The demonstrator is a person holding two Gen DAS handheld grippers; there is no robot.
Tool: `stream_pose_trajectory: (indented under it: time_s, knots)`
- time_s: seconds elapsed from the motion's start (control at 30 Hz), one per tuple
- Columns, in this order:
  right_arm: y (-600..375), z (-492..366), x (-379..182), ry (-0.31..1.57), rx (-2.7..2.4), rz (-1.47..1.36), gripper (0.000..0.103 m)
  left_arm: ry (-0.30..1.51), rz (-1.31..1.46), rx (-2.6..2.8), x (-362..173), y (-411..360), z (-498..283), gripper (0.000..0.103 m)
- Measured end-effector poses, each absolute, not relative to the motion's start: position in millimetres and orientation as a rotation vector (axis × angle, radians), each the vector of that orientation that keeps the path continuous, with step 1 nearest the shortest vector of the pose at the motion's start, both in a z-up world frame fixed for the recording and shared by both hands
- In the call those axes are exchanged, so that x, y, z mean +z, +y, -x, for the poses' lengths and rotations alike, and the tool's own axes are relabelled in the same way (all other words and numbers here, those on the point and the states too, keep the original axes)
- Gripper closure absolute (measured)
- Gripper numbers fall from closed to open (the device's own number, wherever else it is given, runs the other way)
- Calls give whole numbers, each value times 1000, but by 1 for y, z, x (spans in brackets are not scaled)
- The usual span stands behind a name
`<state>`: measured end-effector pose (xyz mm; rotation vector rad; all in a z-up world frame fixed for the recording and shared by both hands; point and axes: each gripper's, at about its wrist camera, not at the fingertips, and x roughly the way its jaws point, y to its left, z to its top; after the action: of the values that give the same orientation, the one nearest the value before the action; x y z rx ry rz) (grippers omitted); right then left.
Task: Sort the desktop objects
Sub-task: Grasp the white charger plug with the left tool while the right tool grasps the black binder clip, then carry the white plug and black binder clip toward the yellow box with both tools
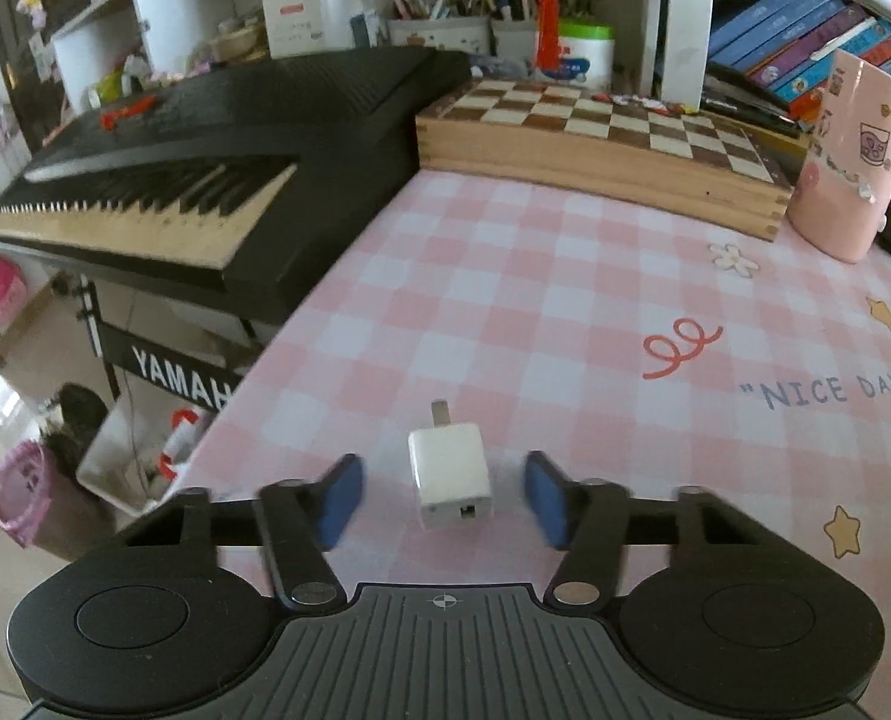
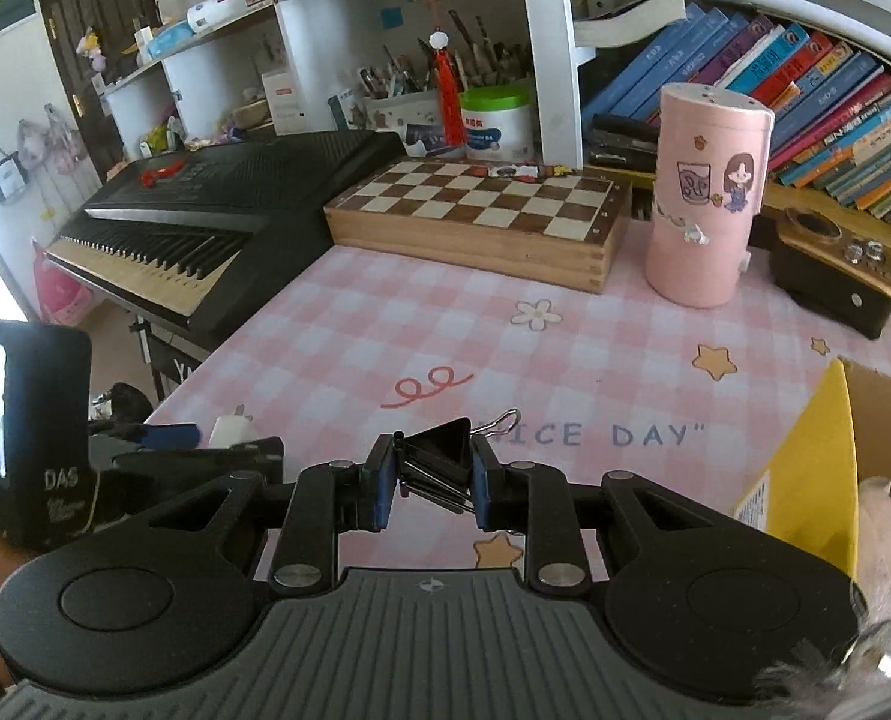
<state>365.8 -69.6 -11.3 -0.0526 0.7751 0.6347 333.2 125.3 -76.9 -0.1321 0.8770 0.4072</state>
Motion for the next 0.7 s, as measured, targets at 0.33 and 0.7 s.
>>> stream_pose_trajectory:
  time_s: [0.33, 0.7]
  knots:
    - [-84, -348, -2, 754, 601, 61, 80, 793, 234, 264, -47, 119, -310, 80]
    - [-90, -291, 19, 730, 592, 58, 80, 683, 258, 105, 16, 116, -231, 80]
